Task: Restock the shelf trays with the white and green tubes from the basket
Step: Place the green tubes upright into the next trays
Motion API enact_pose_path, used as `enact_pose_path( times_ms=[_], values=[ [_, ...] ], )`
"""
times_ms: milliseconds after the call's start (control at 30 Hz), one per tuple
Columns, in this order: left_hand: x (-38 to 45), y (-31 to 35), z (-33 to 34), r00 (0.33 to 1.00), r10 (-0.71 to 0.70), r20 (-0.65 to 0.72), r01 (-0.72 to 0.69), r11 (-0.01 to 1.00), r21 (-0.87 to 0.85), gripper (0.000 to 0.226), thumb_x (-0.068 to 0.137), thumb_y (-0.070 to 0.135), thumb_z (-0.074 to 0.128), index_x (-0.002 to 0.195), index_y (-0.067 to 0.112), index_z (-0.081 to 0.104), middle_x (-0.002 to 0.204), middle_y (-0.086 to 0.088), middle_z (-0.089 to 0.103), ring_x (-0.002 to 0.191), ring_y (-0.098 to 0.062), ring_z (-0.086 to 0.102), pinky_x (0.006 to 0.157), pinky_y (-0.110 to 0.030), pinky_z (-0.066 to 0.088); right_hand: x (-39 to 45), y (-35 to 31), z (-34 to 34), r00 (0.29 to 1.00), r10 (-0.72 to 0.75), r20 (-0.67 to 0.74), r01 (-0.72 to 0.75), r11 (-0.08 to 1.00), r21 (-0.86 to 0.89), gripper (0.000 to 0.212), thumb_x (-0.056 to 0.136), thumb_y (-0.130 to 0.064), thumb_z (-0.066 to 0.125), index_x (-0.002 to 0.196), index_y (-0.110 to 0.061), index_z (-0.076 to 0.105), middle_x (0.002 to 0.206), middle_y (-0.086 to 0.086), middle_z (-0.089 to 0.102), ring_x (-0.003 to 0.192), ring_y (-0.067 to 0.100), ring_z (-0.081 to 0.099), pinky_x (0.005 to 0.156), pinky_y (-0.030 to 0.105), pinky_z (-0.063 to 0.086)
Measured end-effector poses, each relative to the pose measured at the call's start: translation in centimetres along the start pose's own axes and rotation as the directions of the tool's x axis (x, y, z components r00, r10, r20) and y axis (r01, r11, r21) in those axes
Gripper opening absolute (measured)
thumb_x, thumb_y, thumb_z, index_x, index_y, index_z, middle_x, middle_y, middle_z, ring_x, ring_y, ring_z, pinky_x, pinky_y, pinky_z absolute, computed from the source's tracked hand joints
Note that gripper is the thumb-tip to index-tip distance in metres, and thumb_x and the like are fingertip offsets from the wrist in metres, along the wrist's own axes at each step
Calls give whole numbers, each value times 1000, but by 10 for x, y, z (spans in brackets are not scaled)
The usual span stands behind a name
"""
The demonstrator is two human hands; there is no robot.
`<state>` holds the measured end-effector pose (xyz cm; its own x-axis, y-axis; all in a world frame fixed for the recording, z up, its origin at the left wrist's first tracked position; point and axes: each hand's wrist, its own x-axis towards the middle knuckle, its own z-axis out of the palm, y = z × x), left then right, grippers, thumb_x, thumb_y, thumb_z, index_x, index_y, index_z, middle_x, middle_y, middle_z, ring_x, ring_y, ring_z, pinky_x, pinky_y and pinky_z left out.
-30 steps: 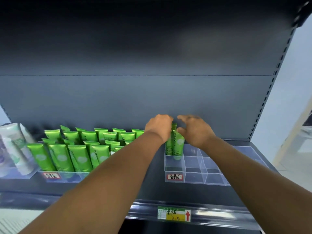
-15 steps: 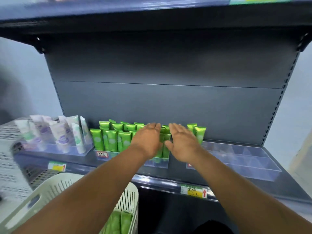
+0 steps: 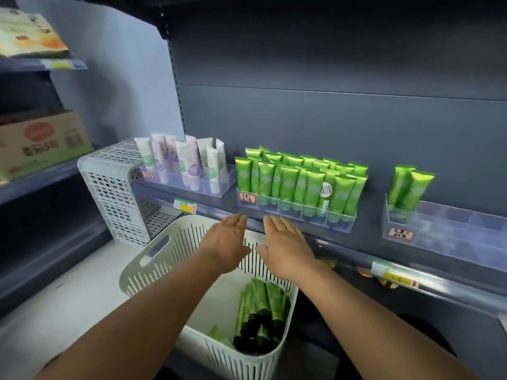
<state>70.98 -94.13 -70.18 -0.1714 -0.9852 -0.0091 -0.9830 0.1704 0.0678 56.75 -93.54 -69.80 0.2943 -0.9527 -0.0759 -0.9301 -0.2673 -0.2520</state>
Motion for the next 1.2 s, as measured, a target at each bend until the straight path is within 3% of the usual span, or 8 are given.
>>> enact_pose_path(
  times_ms=[167, 367, 533, 700, 833, 967, 1100, 1200],
  values=[
    [-6, -26, 43, 994, -35, 107, 33, 999, 14, 78, 94, 40, 51, 153, 10, 9, 161, -6, 13, 148, -20, 13, 120, -34, 17, 20, -18, 55, 994, 4, 105, -8, 999, 36, 70, 98, -35, 44, 153, -13, 6, 161, 3, 8, 149, 21, 5, 122, 35, 8],
    [-4, -50, 88, 968, -50, 245, 38, 998, 54, 82, 94, 45, 51, 153, 12, 5, 161, -5, 7, 149, -21, 10, 119, -38, 16, 44, -18, 126, 938, 193, 287, -208, 978, 20, 75, 96, -31, 49, 153, -10, 4, 161, 10, 5, 148, 29, 6, 121, 42, 11],
    [2, -80, 117, 938, -37, 344, 21, 998, 52, 87, 93, 46, 51, 153, 10, 0, 162, -8, 1, 149, -22, 7, 119, -39, 16, 61, -22, 164, 819, 396, 416, -410, 910, -60, 83, 94, -16, 48, 151, -10, -12, 158, 18, -18, 144, 44, -13, 117, 55, 0],
    [12, -107, 141, 892, -49, 449, 24, 998, 63, 89, 93, 45, 52, 153, 13, -6, 162, -6, -5, 150, -22, 1, 121, -41, 15, 73, -26, 191, 654, 582, 484, -630, 773, -78, 96, 88, -23, 55, 150, -19, -19, 155, 18, -26, 138, 55, -14, 106, 74, 8],
    [19, -122, 152, 851, -60, 521, 50, 998, 34, 91, 93, 43, 54, 153, 13, -7, 162, -6, -6, 149, -23, 3, 120, -40, 17, 85, -43, 206, 670, 547, 502, -649, 760, 37, 96, 90, -27, 55, 150, -19, -20, 157, 13, -24, 142, 49, -9, 108, 71, 14],
    [27, -128, 159, 813, -73, 578, 89, 996, 2, 93, 91, 42, 59, 153, 16, -6, 162, -4, -4, 149, -24, 9, 119, -39, 20, 95, -75, 225, 704, 431, 564, -616, 766, 184, 87, 95, -40, 46, 150, -20, -18, 157, 7, -29, 145, 39, -16, 114, 62, 5],
    [30, -142, 166, 761, -110, 639, 118, 993, 30, 99, 86, 39, 66, 153, 14, -2, 161, -6, 10, 143, -28, 25, 116, -40, 28, 107, -76, 228, 806, 342, 483, -516, 805, 293, 77, 90, -17, 54, 152, -22, 8, 160, 5, 2, 145, 34, 7, 114, 56, 21],
    [35, -149, 169, 736, -130, 664, 127, 991, 53, 101, 86, 35, 68, 153, 13, -5, 161, -6, 5, 144, -29, 24, 115, -39, 28, 111, -55, 227, 858, 292, 422, -436, 850, 296, 69, 89, -6, 48, 150, -20, 20, 155, 5, 20, 138, 33, 25, 110, 46, 32]
  ],
)
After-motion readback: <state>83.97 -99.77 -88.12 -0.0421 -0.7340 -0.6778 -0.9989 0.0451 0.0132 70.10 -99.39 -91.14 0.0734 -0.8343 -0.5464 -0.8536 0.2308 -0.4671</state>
